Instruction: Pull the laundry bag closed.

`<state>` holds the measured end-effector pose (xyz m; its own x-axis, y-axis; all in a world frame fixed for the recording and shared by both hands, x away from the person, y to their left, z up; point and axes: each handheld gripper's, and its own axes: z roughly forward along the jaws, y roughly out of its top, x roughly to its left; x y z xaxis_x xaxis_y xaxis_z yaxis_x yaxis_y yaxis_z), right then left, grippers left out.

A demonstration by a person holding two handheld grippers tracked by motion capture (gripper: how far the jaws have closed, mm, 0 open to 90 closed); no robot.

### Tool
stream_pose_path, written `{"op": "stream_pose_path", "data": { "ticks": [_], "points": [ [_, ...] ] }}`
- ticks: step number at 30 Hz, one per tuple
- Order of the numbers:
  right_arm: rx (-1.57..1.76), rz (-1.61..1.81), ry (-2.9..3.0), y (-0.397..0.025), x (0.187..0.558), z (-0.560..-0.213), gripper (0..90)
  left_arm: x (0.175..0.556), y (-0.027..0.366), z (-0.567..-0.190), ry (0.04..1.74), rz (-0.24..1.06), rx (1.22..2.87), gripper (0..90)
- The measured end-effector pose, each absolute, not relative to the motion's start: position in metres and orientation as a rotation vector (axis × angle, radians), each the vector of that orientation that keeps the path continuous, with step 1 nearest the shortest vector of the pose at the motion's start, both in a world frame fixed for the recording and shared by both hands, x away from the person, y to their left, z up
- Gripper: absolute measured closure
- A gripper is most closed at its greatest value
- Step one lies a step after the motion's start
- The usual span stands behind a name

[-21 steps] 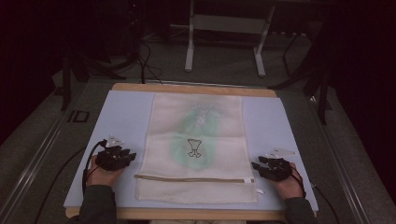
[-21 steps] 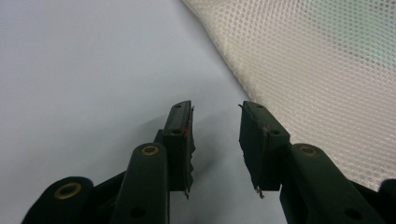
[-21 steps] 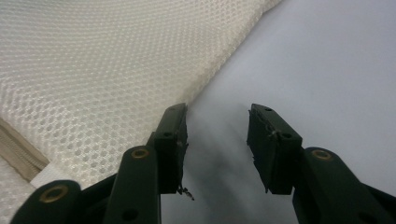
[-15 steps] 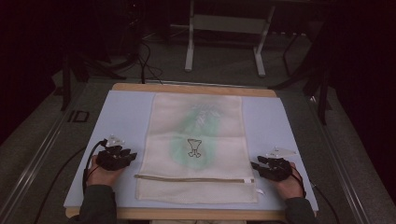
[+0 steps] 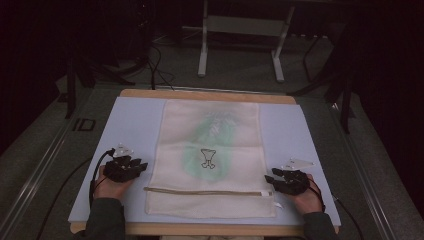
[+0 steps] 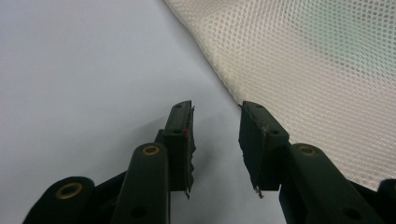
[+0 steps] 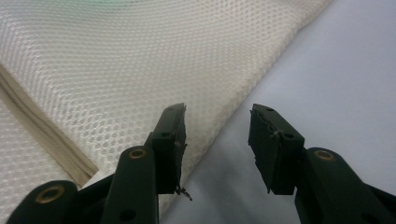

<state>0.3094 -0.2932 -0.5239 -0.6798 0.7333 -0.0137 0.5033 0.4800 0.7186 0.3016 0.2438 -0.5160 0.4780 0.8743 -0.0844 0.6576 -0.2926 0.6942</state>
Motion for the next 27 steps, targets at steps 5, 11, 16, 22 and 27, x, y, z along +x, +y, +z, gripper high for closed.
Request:
{"op": "stream_pose_path", "data": {
  "ticks": [5,11,16,22,27],
  "points": [
    [1.025,1.019,2.425,-0.29,0.308,-0.523,56.1,0.301,0.244,-0.516,1.248,0.408,2.054,65.1],
    [0.995,1.011,2.448,-0.286,0.306,-0.523,56.0,0.302,0.242,-0.516,1.239,0.407,2.056,65.6],
    [0.967,1.017,2.474,-0.28,0.304,-0.521,56.3,0.302,0.24,-0.517,1.234,0.403,2.067,66.3],
    [0.917,1.013,2.495,-0.27,0.301,-0.517,56.1,0.302,0.241,-0.516,1.233,0.409,2.064,66.2],
    [0.889,1.039,2.517,-0.261,0.302,-0.51,56.4,0.302,0.241,-0.518,1.239,0.407,2.063,66.0]
  ]
}}
